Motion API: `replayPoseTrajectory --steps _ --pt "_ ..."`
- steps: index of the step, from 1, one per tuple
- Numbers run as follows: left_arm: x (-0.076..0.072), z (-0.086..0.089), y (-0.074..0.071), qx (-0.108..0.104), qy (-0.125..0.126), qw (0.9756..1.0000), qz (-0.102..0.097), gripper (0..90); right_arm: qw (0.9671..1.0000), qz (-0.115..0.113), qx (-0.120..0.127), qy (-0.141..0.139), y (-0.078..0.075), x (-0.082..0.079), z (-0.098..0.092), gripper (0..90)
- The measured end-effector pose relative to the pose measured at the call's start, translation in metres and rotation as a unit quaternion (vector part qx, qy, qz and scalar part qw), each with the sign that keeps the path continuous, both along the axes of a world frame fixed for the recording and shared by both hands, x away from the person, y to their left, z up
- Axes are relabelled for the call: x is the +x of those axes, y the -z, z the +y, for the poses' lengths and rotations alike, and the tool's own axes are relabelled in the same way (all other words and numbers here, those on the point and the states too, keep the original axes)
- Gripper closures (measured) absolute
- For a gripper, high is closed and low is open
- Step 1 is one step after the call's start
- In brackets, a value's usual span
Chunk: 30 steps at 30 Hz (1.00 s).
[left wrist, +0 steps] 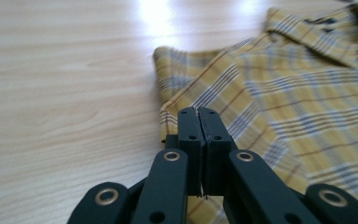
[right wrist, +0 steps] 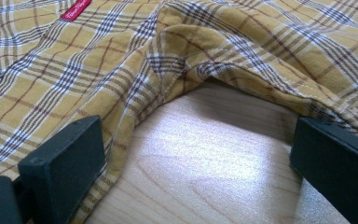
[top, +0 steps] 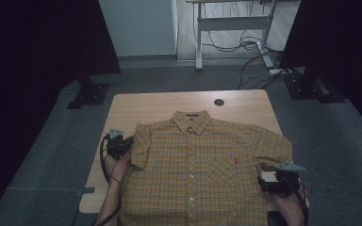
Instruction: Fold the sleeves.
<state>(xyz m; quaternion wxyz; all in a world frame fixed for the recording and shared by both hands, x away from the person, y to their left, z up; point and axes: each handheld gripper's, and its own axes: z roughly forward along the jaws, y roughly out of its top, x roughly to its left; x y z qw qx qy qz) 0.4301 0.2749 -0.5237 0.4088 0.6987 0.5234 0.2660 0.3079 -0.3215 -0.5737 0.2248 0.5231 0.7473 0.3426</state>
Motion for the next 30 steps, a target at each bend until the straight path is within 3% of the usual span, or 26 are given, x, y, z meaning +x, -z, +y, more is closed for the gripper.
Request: replayPoseTrajectory --steps 9,18,25,30 --pt "-0.009 -0.033 -0.018 -0.011 0.053 0.998 -0.032 88.6 1.0 0.0 0.0 0.0 0.0 0.0 0.0 2.4" --pt "-0.009 -0.065 -0.029 -0.012 0.092 0.9948 -0.041 88.5 1.0 0.0 0.001 0.0 0.0 0.0 0.0 2.4" --pt "-0.003 -0.088 -0.021 0.007 0.11 0.9935 -0.029 88.3 1.0 0.001 0.001 -0.002 0.0 -0.001 0.0 2.4" --pt "0.004 -0.097 -0.008 0.02 0.115 0.9932 -0.005 84.3 1.0 0.001 0.001 -0.003 0.0 -0.001 0.0 2.4"
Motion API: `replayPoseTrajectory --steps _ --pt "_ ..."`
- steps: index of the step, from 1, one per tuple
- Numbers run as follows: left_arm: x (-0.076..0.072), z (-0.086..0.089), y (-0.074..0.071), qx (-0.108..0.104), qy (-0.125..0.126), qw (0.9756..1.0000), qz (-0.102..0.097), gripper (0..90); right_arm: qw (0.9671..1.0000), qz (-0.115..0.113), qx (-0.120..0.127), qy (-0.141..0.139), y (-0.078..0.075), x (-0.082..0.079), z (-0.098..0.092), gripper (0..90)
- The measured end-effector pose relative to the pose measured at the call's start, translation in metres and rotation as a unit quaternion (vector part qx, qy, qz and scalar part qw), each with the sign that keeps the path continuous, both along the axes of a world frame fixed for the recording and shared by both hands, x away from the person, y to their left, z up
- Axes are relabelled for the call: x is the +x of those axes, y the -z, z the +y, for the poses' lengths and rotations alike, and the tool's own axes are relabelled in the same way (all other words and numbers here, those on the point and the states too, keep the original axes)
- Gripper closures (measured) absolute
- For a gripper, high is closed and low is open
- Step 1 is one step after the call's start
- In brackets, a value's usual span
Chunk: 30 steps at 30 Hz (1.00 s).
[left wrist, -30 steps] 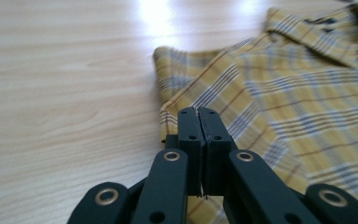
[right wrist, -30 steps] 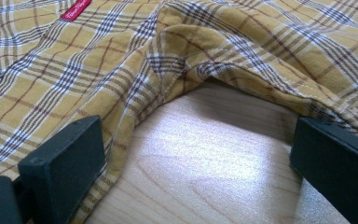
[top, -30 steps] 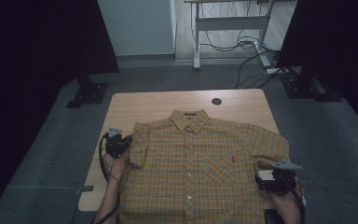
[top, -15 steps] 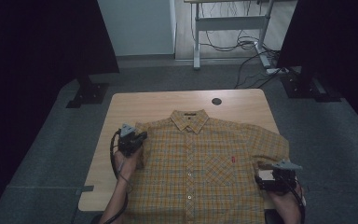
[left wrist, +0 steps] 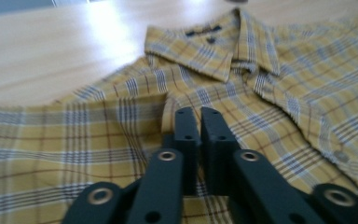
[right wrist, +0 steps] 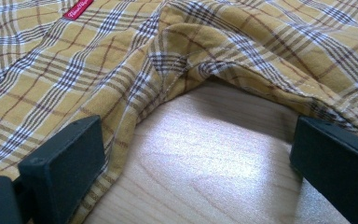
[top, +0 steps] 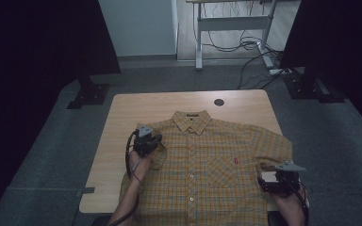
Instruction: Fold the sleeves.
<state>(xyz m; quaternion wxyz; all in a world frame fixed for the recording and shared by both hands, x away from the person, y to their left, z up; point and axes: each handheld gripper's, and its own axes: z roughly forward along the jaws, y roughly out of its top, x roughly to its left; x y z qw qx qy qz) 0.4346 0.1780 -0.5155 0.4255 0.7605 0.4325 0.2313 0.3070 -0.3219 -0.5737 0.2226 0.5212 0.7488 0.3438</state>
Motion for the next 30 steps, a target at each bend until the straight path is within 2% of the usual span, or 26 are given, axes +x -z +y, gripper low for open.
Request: replayPoseTrajectory --steps 2,3,4,5,7,8,11,14,20,30 --pt "0.004 -0.001 0.005 0.002 -0.001 0.9999 0.01 78.5 1.0 0.0 0.0 0.0 0.0 0.0 0.0 2.4" --pt "0.005 0.0 0.007 0.0 -0.004 0.9999 0.014 69.3 1.0 0.0 0.0 0.0 0.0 0.0 0.0 2.4" --pt "0.006 0.001 0.009 -0.004 -0.005 0.9998 0.019 69.3 1.0 0.0 0.0 0.0 0.0 0.0 0.0 2.4" --pt "0.007 0.003 0.011 -0.007 -0.01 0.9996 0.024 63.9 1.0 0.0 0.0 -0.001 0.0 0.0 0.0 2.4" --pt "0.008 0.004 0.011 -0.008 -0.01 0.9996 0.026 55.8 1.0 0.0 0.0 -0.001 0.0 0.0 0.0 2.4" --pt "0.008 0.005 0.01 -0.009 -0.011 0.9995 0.027 55.8 1.0 0.0 0.0 -0.001 0.0 0.0 0.0 2.4" --pt "0.006 0.006 0.007 -0.005 -0.011 0.9997 0.021 46.6 1.0 0.0 0.0 -0.001 0.0 0.0 0.0 2.4" --pt "0.004 0.006 0.005 -0.007 -0.006 0.9998 0.017 43.4 1.0 0.0 0.0 -0.001 0.0 0.0 0.0 2.4" --pt "0.0 0.006 0.005 0.002 0.001 0.9999 0.013 34.5 1.0 0.0 0.0 -0.001 0.0 0.0 0.0 2.4" --pt "-0.01 0.016 -0.007 0.003 -0.006 1.0 -0.001 26.1 1.0 0.0 0.0 -0.001 0.0 0.0 0.0 2.4"
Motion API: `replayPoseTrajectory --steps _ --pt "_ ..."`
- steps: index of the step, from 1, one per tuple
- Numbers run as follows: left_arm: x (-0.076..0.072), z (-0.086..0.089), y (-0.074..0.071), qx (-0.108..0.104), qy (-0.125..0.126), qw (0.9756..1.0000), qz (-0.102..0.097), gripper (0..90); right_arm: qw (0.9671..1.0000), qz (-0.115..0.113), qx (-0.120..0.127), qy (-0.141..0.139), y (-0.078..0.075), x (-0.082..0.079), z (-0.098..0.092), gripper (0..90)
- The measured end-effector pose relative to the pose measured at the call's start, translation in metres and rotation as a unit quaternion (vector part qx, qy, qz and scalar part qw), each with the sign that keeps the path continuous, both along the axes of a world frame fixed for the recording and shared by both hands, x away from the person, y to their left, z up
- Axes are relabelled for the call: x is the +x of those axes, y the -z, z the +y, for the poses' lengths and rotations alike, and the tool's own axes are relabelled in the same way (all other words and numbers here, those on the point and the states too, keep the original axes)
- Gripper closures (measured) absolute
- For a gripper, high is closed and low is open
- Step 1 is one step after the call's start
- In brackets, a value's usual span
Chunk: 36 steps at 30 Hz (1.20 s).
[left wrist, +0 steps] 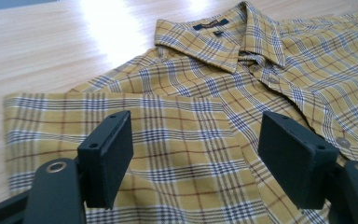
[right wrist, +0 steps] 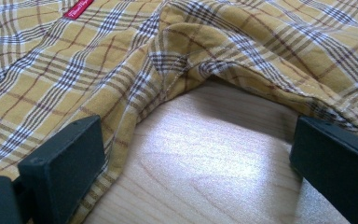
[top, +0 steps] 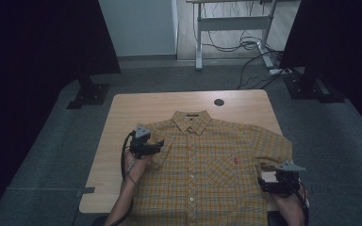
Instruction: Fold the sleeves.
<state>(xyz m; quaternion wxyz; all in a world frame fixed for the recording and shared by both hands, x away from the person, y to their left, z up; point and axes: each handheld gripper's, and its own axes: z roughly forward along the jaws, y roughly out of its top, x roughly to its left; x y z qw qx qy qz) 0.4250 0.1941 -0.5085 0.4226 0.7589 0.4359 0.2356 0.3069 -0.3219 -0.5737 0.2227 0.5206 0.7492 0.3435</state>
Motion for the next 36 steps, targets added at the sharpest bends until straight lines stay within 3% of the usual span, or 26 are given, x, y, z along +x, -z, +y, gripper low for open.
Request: replayPoseTrajectory --steps 10,31,36 --pt "-0.012 0.012 -0.006 0.0 -0.006 1.0 -0.008 21.6 1.0 0.0 0.0 0.0 0.0 0.0 0.0 2.4" --pt "-0.041 0.043 -0.013 -0.016 -0.026 0.9995 -0.006 17.5 1.0 0.0 0.0 0.0 0.0 0.0 0.0 2.4" --pt "-0.048 0.049 -0.014 -0.011 -0.026 0.9996 -0.002 16.2 1.0 0.0 0.0 0.0 0.0 0.0 0.0 2.4"
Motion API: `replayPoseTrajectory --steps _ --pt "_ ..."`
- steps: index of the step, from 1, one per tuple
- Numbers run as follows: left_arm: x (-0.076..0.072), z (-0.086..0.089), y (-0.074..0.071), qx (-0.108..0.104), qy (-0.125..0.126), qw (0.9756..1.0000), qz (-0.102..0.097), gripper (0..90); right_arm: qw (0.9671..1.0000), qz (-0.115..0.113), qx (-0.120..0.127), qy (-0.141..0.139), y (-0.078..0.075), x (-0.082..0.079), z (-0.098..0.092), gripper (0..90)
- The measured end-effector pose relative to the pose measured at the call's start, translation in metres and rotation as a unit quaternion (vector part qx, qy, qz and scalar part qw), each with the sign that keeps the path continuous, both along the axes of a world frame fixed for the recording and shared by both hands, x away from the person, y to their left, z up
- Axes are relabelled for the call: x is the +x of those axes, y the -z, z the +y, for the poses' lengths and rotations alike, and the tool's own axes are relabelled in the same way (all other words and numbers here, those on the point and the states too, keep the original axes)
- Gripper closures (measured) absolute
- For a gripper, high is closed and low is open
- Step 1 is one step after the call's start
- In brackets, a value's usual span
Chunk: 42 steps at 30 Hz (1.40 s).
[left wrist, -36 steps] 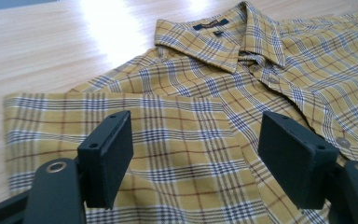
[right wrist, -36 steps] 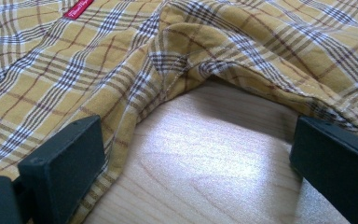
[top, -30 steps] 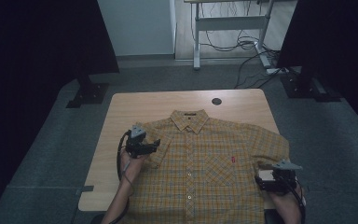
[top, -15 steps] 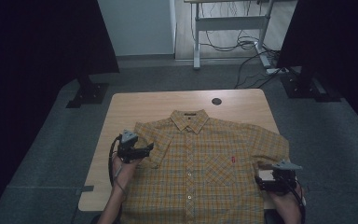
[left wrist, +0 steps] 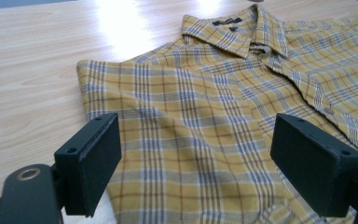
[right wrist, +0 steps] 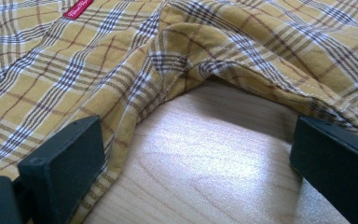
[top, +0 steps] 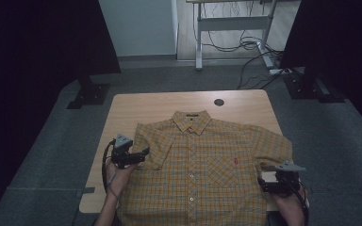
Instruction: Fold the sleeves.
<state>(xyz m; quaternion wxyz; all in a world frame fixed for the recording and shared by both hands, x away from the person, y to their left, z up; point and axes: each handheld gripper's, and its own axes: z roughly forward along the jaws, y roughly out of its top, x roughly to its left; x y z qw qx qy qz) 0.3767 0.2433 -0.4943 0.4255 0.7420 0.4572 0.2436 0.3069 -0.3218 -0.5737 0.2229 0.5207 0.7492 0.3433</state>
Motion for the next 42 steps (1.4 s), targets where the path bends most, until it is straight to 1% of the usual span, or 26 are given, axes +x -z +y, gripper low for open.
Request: replayPoseTrajectory --steps 2,4,9,13,16,19,22,26,28,30,32,34,36,37,40,42 --pt "-0.003 0.004 0.0 0.003 -0.002 1.0 0.0 15.7 1.0 0.0 0.0 0.0 0.0 0.0 0.0 2.4" --pt "-0.007 0.008 0.001 0.002 -0.007 1.0 0.0 15.6 1.0 0.0 0.0 0.0 0.0 0.0 0.0 2.4" --pt "-0.015 0.02 0.006 -0.006 -0.018 0.9998 0.006 15.3 1.0 0.0 0.0 0.0 0.0 0.0 0.0 2.4" --pt "-0.022 0.031 0.014 -0.005 -0.03 0.9995 0.012 14.6 1.0 0.0 0.0 0.0 0.0 0.0 0.0 2.4" --pt "-0.026 0.041 0.023 0.001 -0.046 0.9988 0.017 14.6 1.0 0.0 0.0 0.0 0.0 0.0 0.0 2.4" --pt "-0.031 0.051 0.032 0.0 -0.06 0.9979 0.025 14.6 1.0 0.0 0.0 0.0 0.0 0.0 0.0 2.4" --pt "-0.033 0.056 0.036 0.001 -0.065 0.9975 0.029 14.6 1.0 0.0 0.0 0.0 0.0 0.0 0.0 2.4" --pt "-0.038 0.063 0.042 0.019 -0.072 0.9966 0.034 14.6 1.0 0.0 0.0 0.0 0.0 0.0 0.0 2.4" --pt "-0.041 0.067 0.046 0.028 -0.078 0.9957 0.041 14.6 1.0 0.0 0.0 0.0 0.0 0.0 0.0 2.4" --pt "-0.045 0.073 0.051 0.037 -0.088 0.9943 0.049 14.6 1.0 0.0 0.001 -0.001 0.0 0.0 0.0 2.4" --pt "-0.047 0.079 0.055 0.039 -0.099 0.9927 0.058 14.5 1.0 0.0 0.002 -0.002 0.0 0.0 0.0 2.5" --pt "-0.049 0.084 0.06 0.038 -0.102 0.9916 0.07 14.5 1.0 -0.001 0.003 -0.003 0.0 -0.001 -0.002 2.6" --pt "-0.049 0.084 0.062 0.054 -0.103 0.9908 0.068 13.5 1.0 0.0 0.004 -0.003 0.0 -0.001 -0.003 2.7" --pt "-0.049 0.084 0.063 0.059 -0.104 0.9905 0.068 13.7 1.0 -0.001 0.004 -0.002 0.0 -0.001 -0.003 2.7" --pt "-0.049 0.084 0.063 0.058 -0.106 0.9903 0.068 13.5 0.9999 0.0 0.01 0.004 0.0 -0.003 -0.007 3.1" --pt "-0.049 0.084 0.063 0.058 -0.107 0.9902 0.069 13.2 0.9998 0.006 0.017 0.009 -0.002 -0.005 -0.01 5.9"
